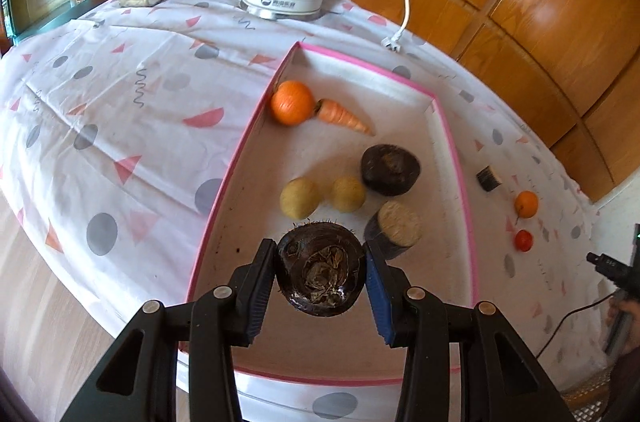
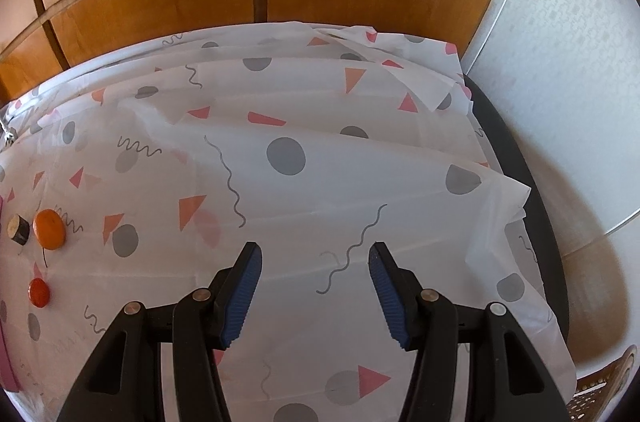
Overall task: Organize fruits
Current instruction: 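Carry the second dark fruit with the left tool into the tray, release, then reach the right tool to the red tomato and grasp it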
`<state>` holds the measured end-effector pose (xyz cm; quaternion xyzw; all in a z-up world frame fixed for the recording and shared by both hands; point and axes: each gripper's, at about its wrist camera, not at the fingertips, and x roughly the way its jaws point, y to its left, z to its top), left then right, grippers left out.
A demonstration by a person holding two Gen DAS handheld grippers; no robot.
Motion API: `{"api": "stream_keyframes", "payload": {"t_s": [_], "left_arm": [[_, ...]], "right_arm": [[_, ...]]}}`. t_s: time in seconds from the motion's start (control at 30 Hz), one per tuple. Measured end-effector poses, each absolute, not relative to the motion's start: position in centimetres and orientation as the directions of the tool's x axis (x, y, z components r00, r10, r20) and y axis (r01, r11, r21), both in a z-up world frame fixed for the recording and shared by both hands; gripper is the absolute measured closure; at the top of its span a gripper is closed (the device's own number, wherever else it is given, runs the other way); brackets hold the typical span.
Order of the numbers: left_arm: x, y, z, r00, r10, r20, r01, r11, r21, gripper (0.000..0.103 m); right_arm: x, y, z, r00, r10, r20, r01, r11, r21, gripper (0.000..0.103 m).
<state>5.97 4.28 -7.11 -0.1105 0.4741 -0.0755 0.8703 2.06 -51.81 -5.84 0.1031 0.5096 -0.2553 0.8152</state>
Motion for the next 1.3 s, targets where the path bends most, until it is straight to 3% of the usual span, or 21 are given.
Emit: {"api": "stream_keyframes", "payload": {"t_s": [0.7,0.9,1.3], "left_arm": [[5.4,4.7,-7.2,0.586,-0.168,-0.793,0.005,0.979,-0.204,0.054],[4.8,5.6,-6.1,0.627,-0.153,-0.764,-0.031,0.975,-0.221,0.042],[4.6,7.4,-5.6,0.647,-0.139,-0.749,-0.085,0.964,-0.253,0.041]], "right_arm": [[2.7,-49.7,-5.9,0.389,-0.252,-0.886,0.426,0.902,-0.069,0.046],[3.0,-48.5,-5.8,0.416,-0.141,-0.898,0.376,0.926,0.029,0.046],[4.4,-40.6,-5.9,0.446,0.079,-0.892,0.200,0.962,0.185,0.046]]}}
